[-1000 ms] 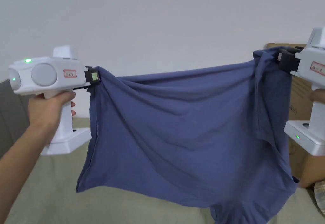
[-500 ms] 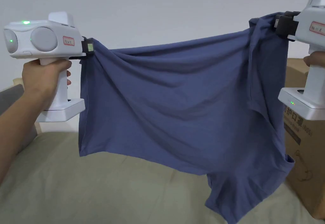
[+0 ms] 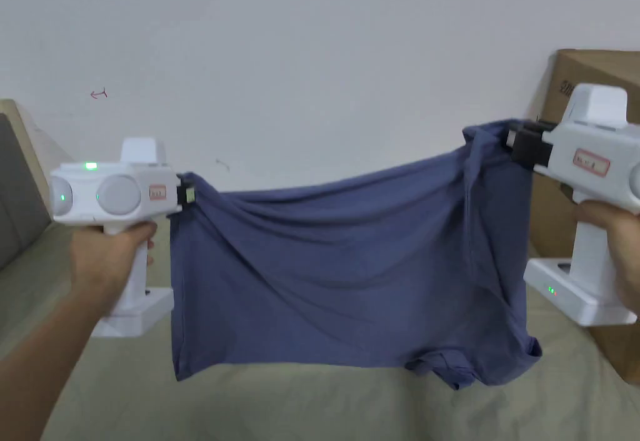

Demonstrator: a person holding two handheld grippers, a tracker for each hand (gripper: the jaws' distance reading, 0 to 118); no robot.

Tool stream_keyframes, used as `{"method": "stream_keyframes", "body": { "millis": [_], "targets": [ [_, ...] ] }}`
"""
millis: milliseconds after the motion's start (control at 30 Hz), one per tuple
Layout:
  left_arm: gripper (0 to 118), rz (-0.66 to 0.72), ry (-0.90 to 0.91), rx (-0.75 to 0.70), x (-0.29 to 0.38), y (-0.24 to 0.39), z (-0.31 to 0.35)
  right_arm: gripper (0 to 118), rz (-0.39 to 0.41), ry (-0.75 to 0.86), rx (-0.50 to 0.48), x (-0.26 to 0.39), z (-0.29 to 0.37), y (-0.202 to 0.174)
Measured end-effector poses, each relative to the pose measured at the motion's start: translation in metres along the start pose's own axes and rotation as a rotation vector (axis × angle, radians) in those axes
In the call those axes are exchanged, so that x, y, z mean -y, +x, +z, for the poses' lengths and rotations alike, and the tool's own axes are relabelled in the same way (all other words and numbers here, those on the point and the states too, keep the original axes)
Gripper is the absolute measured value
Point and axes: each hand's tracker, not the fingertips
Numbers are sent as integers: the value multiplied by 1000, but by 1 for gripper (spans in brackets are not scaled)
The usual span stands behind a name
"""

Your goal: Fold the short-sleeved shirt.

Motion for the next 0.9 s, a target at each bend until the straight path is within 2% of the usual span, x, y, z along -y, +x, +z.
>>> {"method": "stream_keyframes", "body": {
  "millis": [300, 567, 733, 800, 867, 900],
  "targets": [
    [7, -11, -190, 65, 146, -6, 21, 2, -113, -171, -66, 121, 51, 5],
    [7, 38, -412, 67, 276, -8, 102, 2, -215, -367, -41, 229, 164, -10],
    [7, 42, -498, 53, 335, -11, 150, 2, -235, -509, -7, 290, 235, -24],
    [7, 36, -510, 41, 350, -10, 169, 2, -191, -556, 18, 309, 262, -32],
    [7, 28, -521, 36, 366, -14, 180, 2, -190, -589, 28, 323, 284, -38],
    [7, 24, -524, 33, 371, -16, 187, 2, -190, -594, 19, 331, 292, -30]
  ]
}}
